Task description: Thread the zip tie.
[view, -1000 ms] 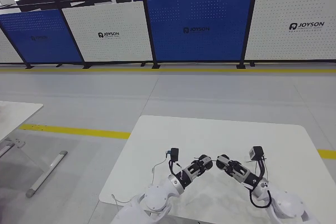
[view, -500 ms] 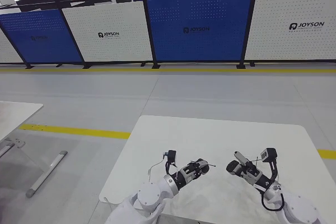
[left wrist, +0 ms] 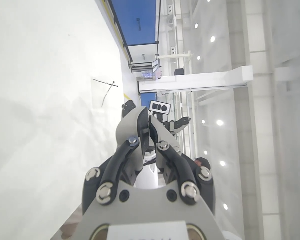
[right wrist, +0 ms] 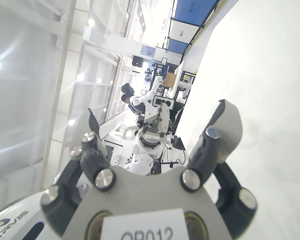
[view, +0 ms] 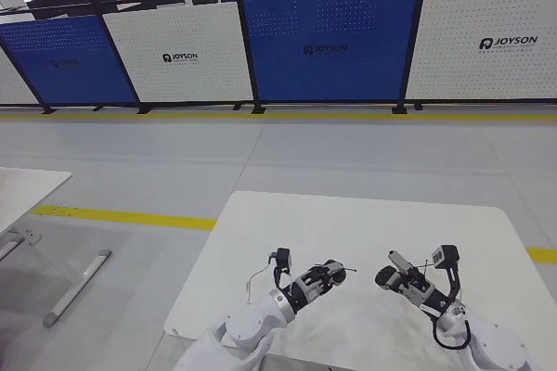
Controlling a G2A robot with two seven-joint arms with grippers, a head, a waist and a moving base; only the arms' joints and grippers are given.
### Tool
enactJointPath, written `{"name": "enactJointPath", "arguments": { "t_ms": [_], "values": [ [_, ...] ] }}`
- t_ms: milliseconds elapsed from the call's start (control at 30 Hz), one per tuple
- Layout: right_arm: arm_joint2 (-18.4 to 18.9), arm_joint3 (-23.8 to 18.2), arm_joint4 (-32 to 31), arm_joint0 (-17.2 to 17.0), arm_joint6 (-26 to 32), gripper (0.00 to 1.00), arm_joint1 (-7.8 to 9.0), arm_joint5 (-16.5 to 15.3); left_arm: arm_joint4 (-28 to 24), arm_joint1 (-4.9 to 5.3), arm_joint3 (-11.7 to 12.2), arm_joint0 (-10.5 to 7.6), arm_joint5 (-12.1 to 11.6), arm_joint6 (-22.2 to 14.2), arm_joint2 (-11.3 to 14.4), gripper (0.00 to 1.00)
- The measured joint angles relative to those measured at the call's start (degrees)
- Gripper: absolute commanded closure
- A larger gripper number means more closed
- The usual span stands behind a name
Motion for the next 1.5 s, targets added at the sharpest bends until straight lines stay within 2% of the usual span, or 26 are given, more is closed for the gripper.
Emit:
{"name": "enactJointPath", "arguments": {
  "t_ms": [100, 233, 333, 400, 700, 867, 967, 1067, 1167, 1400, 1500],
  "values": [
    [0.00, 0.00, 0.00, 0.00, 0.00, 0.00, 0.00, 0.00, 0.11, 0.37, -3.27, 1.56, -2.97, -1.07, -1.31, 1.00],
    [0.00, 0.00, 0.00, 0.00, 0.00, 0.00, 0.00, 0.00, 1.45, 0.95, -9.99, 4.57, -5.86, -1.47, -3.31, 1.00],
    [0.00, 0.00, 0.00, 0.00, 0.00, 0.00, 0.00, 0.00, 2.37, 1.28, -15.24, 6.93, -7.01, -1.15, -4.43, 1.00],
    [0.00, 0.00, 0.00, 0.00, 0.00, 0.00, 0.00, 0.00, 1.46, 1.36, -17.38, 7.97, -6.73, -1.17, -4.61, 1.00],
    [0.00, 0.00, 0.00, 0.00, 0.00, 0.00, 0.00, 0.00, 0.98, 1.29, -17.53, 7.84, -6.83, -0.75, -4.40, 1.00],
    [0.00, 0.00, 0.00, 0.00, 0.00, 0.00, 0.00, 0.00, -5.09, 0.92, -20.31, 7.92, -11.12, 1.42, -4.48, 1.00],
    [0.00, 0.00, 0.00, 0.00, 0.00, 0.00, 0.00, 0.00, -7.74, 0.80, -21.90, 7.89, -12.56, 2.31, -4.81, 1.00],
    [0.00, 0.00, 0.00, 0.00, 0.00, 0.00, 0.00, 0.00, -8.13, 0.76, -22.89, 7.93, -12.58, 2.34, -4.62, 1.00],
    [0.00, 0.00, 0.00, 0.00, 0.00, 0.00, 0.00, 0.00, -9.49, 0.75, -23.17, 8.19, -11.14, 2.20, -4.21, 1.00],
    [0.00, 0.00, 0.00, 0.00, 0.00, 0.00, 0.00, 0.00, -9.35, 0.75, -23.16, 8.12, -11.19, 2.24, -4.23, 1.00],
    [0.00, 0.00, 0.00, 0.00, 0.00, 0.00, 0.00, 0.00, -5.07, 0.71, -22.70, 7.71, -11.84, 3.40, -3.77, 1.00]
  ]
}}
